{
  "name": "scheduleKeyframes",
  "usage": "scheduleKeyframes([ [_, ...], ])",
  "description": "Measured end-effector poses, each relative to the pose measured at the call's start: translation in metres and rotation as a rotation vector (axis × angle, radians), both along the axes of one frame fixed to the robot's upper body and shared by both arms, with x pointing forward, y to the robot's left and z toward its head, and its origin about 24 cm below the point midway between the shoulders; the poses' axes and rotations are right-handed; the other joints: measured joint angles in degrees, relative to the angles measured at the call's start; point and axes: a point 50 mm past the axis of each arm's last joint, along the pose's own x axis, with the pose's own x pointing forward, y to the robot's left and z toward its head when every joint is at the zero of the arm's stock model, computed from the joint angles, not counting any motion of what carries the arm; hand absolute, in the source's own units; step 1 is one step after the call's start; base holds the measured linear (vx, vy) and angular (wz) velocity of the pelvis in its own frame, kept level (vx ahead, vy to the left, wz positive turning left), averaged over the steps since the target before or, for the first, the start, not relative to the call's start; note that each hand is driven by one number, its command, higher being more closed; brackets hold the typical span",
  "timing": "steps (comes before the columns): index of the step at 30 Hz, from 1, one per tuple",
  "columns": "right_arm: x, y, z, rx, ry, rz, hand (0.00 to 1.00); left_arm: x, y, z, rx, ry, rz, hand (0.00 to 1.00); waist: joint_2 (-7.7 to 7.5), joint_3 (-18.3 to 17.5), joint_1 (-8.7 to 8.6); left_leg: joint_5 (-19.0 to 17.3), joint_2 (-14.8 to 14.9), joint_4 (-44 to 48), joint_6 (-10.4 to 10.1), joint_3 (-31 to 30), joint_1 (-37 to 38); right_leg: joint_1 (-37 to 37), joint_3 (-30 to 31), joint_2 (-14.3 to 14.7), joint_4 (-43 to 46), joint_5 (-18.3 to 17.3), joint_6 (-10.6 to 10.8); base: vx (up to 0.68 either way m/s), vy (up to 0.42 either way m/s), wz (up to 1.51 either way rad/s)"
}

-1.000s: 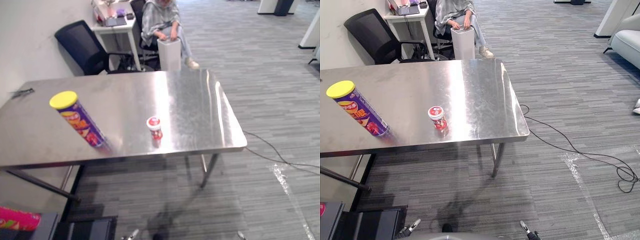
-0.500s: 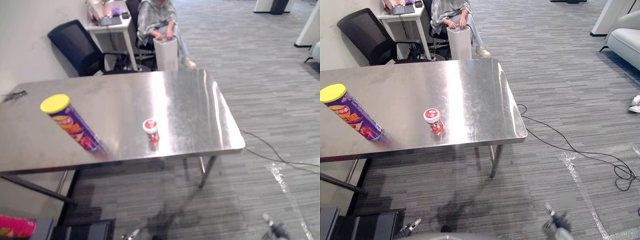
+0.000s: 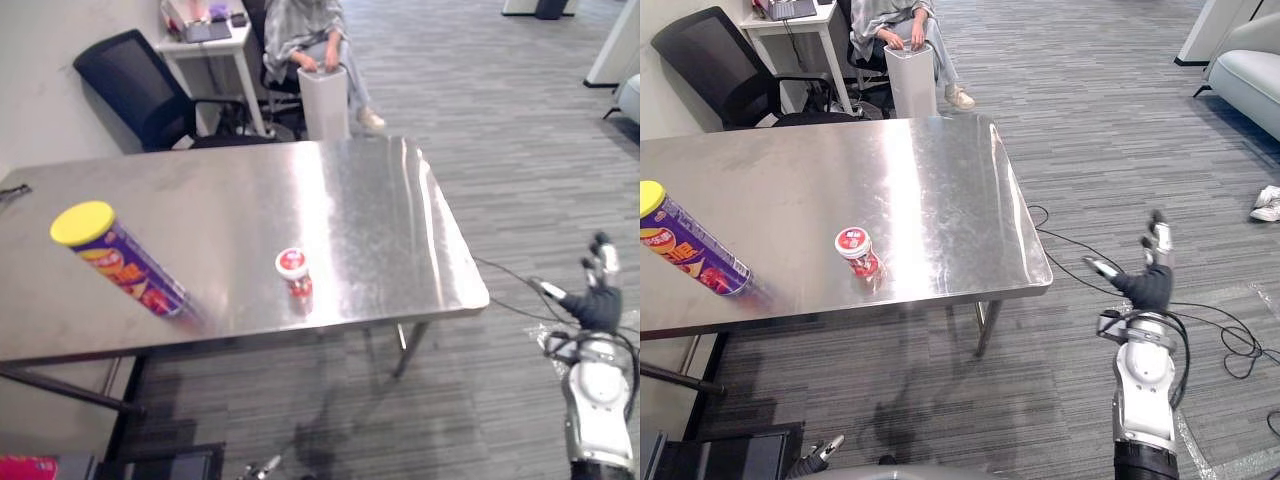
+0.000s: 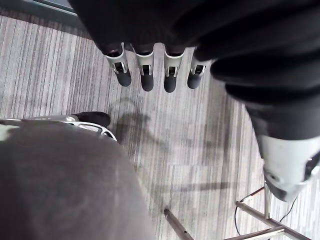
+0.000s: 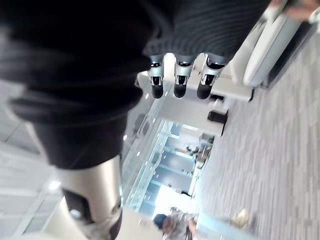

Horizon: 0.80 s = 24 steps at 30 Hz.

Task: Put the gum and the chips on the shelf.

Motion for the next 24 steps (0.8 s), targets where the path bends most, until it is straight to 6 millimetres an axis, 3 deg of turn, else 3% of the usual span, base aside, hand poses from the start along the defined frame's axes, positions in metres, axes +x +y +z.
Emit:
scheduleKeyframes([
  [11, 0.016, 0.085, -0.021, 0.010, 0.129, 0.498, 0.00, 0.001, -0.003, 0.000, -0.011, -0.003, -0.028, 0.00, 0.44, -0.65, 1.67, 1.09, -0.47, -0.02, 0.36, -2.39, -1.10, 0.03, -2.46, -0.40, -0.01, 0.00, 0.30, -0.04, -0.013, 0.08],
  [15, 0.032, 0.110, -0.023, -0.011, 0.156, 0.607, 0.00, 0.001, -0.004, 0.000, -0.010, -0.001, -0.040, 0.00, 0.44, -0.64, 2.55, 2.89, -1.18, -0.41, 0.54, -4.34, -2.40, 0.02, -4.61, -1.04, -0.13, -1.98, 1.42, -0.13, -0.031, 0.21],
  [18, 0.043, 0.119, -0.029, -0.015, 0.198, 0.636, 0.00, -0.002, -0.009, -0.002, -0.020, 0.012, -0.041, 0.00, 1.91, -0.55, 2.70, 4.09, -0.80, -0.44, 0.54, -6.55, -3.20, 0.06, -6.49, -0.68, 0.75, -2.74, 0.88, -0.17, -0.027, 0.31],
  [24, 0.056, 0.134, -0.029, 0.014, 0.211, 0.649, 0.00, -0.013, -0.009, -0.003, -0.016, 0.054, -0.026, 0.00, 1.91, -0.39, 3.47, 4.93, -0.12, -0.44, 0.35, -8.91, -4.96, -0.11, -7.96, 0.39, 0.76, -3.11, 1.04, -0.08, -0.009, 0.21],
])
